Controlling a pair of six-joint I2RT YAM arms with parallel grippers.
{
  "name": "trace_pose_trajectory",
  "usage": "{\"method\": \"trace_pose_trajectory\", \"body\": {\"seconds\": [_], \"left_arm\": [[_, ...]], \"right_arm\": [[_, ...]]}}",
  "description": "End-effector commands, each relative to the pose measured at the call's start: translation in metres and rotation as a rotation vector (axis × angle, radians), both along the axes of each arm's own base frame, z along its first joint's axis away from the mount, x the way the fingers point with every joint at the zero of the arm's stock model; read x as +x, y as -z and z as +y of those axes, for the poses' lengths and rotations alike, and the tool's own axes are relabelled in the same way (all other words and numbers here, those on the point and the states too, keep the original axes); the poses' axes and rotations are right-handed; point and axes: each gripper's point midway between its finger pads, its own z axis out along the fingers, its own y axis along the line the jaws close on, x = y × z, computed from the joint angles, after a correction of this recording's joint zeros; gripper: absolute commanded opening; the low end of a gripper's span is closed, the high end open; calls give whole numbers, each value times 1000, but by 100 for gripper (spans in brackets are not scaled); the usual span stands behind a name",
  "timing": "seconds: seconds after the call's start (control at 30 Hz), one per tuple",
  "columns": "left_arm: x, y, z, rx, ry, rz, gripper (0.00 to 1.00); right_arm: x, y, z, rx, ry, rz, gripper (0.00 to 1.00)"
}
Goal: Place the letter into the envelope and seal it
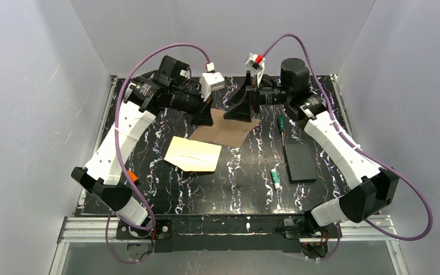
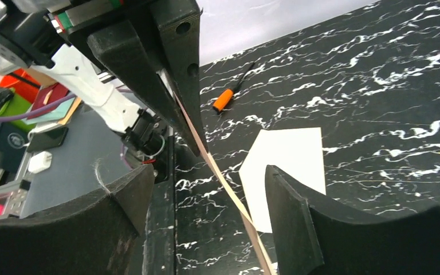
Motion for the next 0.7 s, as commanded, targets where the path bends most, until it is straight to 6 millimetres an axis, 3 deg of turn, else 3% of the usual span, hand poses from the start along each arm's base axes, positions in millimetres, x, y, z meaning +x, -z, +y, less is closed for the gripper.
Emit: {"method": "trace_pose_trajectory", "body": {"seconds": [0.0, 0.23, 0.4, 0.6, 0.67], "left_arm": [[-18, -14, 0, -56, 116, -70, 0], [-22, -18, 0, -75, 152, -97, 0], [-28, -23, 0, -94, 167, -106, 0], [-38, -36, 0, -135, 186, -120, 0], [-41, -36, 1, -141, 191, -111, 0]], "right_arm": [[-20, -19, 3, 9, -46, -67, 76], [-27, -23, 14, -1, -85, -76, 63], [-40, -22, 17, -4, -131, -65, 38], [-44, -12, 13, -36, -120, -68, 38], [-46, -12, 12, -36, -124, -69, 30]]}}
